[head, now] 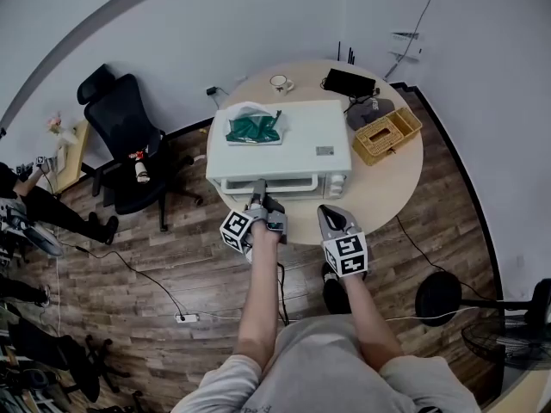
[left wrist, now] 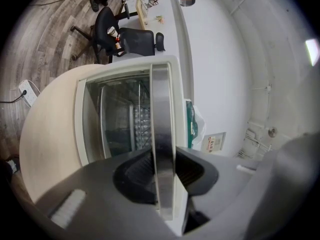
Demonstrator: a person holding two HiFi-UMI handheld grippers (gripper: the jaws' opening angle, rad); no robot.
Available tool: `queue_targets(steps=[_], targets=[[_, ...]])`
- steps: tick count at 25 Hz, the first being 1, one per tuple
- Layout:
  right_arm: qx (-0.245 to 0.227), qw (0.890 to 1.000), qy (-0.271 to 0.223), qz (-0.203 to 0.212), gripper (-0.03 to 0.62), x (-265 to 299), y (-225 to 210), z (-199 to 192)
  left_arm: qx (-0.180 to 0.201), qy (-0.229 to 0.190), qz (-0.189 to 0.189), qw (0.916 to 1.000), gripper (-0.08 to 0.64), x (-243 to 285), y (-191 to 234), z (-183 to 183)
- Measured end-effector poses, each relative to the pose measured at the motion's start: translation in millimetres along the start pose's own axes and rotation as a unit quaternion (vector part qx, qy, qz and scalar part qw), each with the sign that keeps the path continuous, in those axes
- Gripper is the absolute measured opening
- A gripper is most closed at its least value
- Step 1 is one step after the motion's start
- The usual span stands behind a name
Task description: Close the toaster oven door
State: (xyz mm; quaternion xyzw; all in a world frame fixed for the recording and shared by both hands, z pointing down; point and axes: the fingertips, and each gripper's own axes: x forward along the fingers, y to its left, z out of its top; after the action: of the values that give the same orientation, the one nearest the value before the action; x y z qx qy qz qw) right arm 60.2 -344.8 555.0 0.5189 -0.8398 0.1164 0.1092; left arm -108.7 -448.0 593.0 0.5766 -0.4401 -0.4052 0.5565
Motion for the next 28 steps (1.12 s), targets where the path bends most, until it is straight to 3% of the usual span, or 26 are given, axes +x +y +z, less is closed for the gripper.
queue_targets(steps=[16, 21, 28], targets=[[-0.006, 1.0, -0.013, -0.009, 0.0, -19, 16, 9, 0.028, 0.009, -0.014, 0.9995, 0.163, -43, -4, 8], [-0.003, 1.0, -0.016, -0.009, 0.0, -25, 24, 7, 0.142, 0.028, -0.016, 0.9893, 0.163, -69, -24, 8], [0.0, 1.0, -0.019, -0.008, 0.0, -40, 39, 4, 0.296, 0.048, -0.012, 0.954, 0.163, -108, -50, 2]])
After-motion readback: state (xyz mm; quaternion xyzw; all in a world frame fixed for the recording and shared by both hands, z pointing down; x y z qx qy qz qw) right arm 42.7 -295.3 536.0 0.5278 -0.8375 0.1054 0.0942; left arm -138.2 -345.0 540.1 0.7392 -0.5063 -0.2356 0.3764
